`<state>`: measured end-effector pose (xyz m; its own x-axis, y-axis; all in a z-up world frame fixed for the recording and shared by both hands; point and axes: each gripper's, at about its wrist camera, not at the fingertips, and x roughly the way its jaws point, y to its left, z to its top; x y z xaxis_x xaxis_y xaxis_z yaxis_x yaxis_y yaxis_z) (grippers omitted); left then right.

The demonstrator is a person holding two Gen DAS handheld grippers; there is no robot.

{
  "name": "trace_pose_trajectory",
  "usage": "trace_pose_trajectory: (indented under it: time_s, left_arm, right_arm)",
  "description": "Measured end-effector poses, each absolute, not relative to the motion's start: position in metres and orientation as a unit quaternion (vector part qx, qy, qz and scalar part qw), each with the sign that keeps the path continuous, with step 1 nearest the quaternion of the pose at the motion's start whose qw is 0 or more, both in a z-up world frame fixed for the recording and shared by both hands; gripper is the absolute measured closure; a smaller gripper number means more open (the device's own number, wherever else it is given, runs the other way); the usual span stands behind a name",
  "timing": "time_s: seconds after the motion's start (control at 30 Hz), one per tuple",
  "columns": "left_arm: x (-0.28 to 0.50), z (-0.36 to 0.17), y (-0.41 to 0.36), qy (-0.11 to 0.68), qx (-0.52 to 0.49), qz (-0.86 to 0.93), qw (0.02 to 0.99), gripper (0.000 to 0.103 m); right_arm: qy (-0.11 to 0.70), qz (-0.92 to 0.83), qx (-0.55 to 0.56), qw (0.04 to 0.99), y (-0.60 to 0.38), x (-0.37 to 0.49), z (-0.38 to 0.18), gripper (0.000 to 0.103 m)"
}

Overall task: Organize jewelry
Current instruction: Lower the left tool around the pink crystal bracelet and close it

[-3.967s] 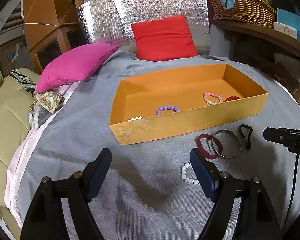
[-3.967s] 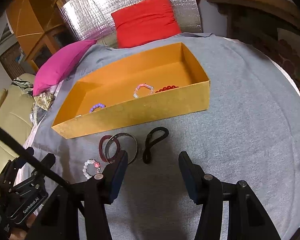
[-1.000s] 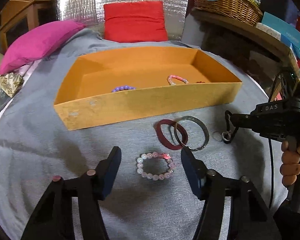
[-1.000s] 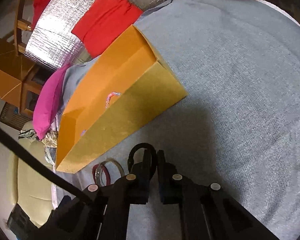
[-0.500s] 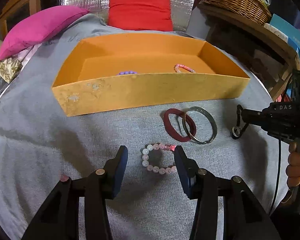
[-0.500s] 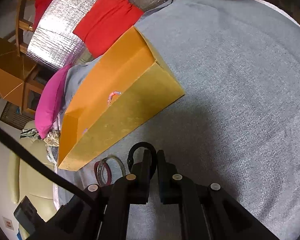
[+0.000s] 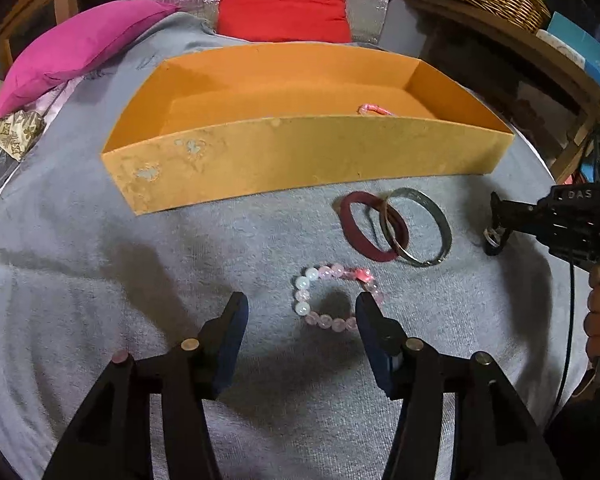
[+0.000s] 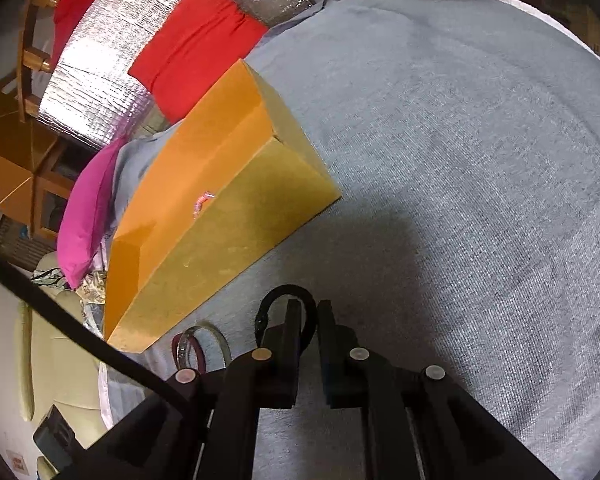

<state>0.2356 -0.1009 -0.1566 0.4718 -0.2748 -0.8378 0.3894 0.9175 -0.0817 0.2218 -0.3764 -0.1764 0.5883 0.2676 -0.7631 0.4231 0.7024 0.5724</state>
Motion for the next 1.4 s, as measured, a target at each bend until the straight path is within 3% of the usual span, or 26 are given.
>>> trace_pose_trajectory:
  time_s: [0.6, 0.67, 0.77, 0.8, 0.97, 1.27, 1.4]
  left_arm:
    - [0.231, -0.157, -0.106, 0.482, 0.054, -0.215, 0.847, 0.046]
    - [0.232, -0.159, -0.107, 0.485, 0.060, -0.214, 0.846, 0.046]
    - [0.232, -0.160, -0.108, 0.487, 0.059, -0.215, 0.844, 0.046]
    - [0.232, -0.160, -0.107, 0.487, 0.059, -0.216, 0.844, 0.046]
    - [0.231, -0.161, -0.108, 0.488, 0.055, -0.223, 0.842, 0.046]
    - [0.226, -0.160, -0.111, 0.483, 0.058, -0.230, 0.843, 0.047]
    - [0.226, -0.159, -0.115, 0.478, 0.053, -0.242, 0.843, 0.062]
  right_arm:
    - [0.456, -0.056, 0.397, 0.794, -0.381, 0.224, -0.184, 0.091]
    - [0.456, -0.062, 0.398, 0.793, -0.385, 0.223, -0.182, 0.086]
    - [0.450, -0.089, 0.377, 0.805, -0.387, 0.219, -0.173, 0.059]
    - [0.443, -0.106, 0.361, 0.814, -0.387, 0.217, -0.167, 0.046]
    - [0.402, -0.074, 0.302, 0.861, -0.369, 0.215, -0.142, 0.046]
    - [0.428, -0.056, 0.303, 0.850, -0.358, 0.223, -0.150, 0.046]
    - [0.426, -0.025, 0.293, 0.856, -0.350, 0.223, -0.147, 0.046]
